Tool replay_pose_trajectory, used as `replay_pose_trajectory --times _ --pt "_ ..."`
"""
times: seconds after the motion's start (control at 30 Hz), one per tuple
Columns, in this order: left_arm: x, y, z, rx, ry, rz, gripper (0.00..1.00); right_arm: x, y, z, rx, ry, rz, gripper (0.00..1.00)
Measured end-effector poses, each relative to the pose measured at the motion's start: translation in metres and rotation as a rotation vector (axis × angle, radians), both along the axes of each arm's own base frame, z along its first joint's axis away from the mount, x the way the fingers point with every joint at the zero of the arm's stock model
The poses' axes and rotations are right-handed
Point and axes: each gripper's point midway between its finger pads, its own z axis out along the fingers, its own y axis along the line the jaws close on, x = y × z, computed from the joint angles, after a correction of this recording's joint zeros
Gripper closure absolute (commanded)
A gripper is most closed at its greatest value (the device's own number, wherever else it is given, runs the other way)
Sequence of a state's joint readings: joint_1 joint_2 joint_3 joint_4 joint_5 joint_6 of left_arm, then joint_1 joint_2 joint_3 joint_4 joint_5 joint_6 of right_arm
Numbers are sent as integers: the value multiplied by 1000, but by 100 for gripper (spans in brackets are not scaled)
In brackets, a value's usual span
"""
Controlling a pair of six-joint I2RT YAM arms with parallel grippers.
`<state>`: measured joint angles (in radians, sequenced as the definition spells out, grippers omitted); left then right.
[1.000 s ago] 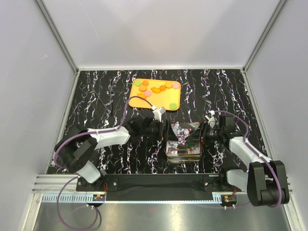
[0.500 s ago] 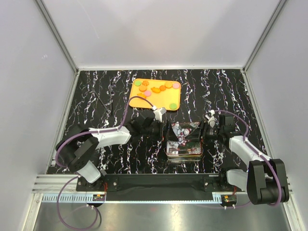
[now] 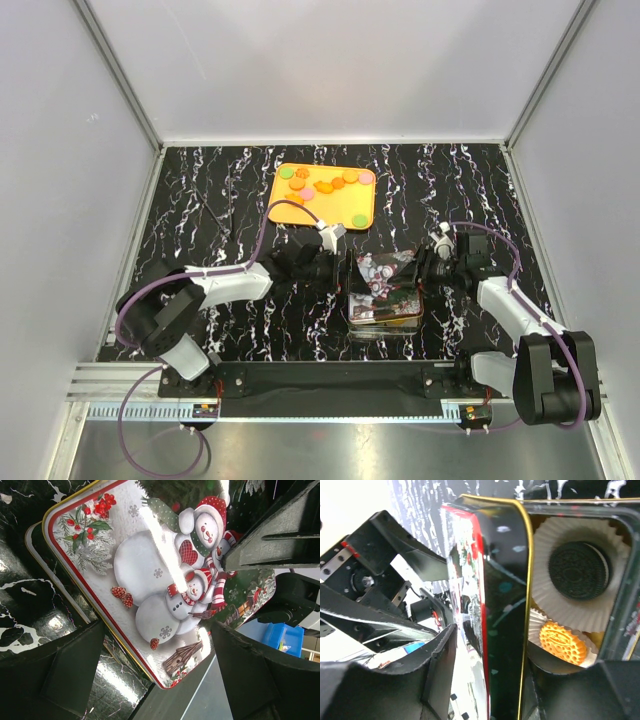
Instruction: Pack the cookies
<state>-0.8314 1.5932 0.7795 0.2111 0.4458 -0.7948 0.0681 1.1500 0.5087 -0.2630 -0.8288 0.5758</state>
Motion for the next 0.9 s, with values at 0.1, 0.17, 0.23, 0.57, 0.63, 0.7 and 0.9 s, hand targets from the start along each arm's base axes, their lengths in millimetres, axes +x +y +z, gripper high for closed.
replay_pose_trajectory --times 0.1,0.17,0.23,0.57,0.63,0.7,0.9 --pt "0 -1 -2 6 5 0 8 -2 -2 -4 -18 18 -9 50" --pt "0 -1 -3 10 8 -1 9 -2 -4 -6 -30 27 -17 50" --pt "0 -1 -3 11 10 -2 9 -3 -5 -7 -39 31 -23 48" --pt "-2 -2 -10 34 30 -7 9 -6 -12 -8 -90 31 -60 44" --pt "-2 -2 -11 38 34 -7 9 -8 -13 -9 -99 40 -66 44" --pt "-1 -3 -12 41 36 -8 9 -9 -16 -13 -116 56 -77 43" --pt "0 -5 -12 48 40 -11 9 -13 -23 -21 -163 103 -108 42"
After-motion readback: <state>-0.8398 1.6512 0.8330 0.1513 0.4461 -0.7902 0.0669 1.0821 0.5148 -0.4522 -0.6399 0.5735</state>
